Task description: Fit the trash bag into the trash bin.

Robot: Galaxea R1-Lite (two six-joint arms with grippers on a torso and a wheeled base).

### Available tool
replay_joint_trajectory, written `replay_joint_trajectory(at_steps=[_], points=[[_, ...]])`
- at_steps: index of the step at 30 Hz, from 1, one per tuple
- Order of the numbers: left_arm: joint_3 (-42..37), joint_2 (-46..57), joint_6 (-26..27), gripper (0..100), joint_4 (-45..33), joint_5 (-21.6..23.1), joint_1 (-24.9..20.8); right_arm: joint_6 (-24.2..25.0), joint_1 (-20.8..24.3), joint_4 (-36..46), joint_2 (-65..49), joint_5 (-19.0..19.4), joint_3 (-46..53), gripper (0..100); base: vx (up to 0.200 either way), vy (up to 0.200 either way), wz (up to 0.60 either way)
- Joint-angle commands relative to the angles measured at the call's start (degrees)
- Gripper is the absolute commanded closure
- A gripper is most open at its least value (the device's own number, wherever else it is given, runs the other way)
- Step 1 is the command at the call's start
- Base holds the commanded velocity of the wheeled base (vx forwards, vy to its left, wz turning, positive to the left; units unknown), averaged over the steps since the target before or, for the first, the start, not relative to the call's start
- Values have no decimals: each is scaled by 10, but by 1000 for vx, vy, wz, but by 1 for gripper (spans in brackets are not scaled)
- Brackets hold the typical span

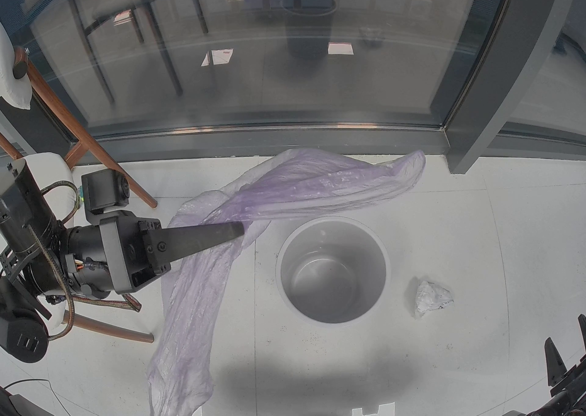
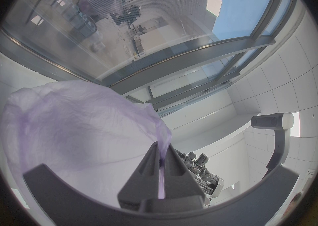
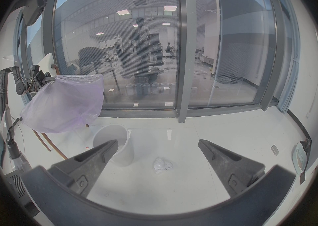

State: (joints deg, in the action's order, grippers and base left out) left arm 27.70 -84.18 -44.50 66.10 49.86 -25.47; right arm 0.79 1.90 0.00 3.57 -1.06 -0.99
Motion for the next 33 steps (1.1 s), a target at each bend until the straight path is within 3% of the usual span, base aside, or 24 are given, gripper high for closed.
replay_joint_trajectory(at_steps=[1,17,33], points=[[-1,-16,-4,100,29,1,-16,0,0,0,0,0,10,0,0,0,0],[-7,-27,-5,100,41,2,-56,0,0,0,0,0,10,0,0,0,0],[-17,-42,0,100,42,16,-60,0,0,0,0,0,10,0,0,0,0]])
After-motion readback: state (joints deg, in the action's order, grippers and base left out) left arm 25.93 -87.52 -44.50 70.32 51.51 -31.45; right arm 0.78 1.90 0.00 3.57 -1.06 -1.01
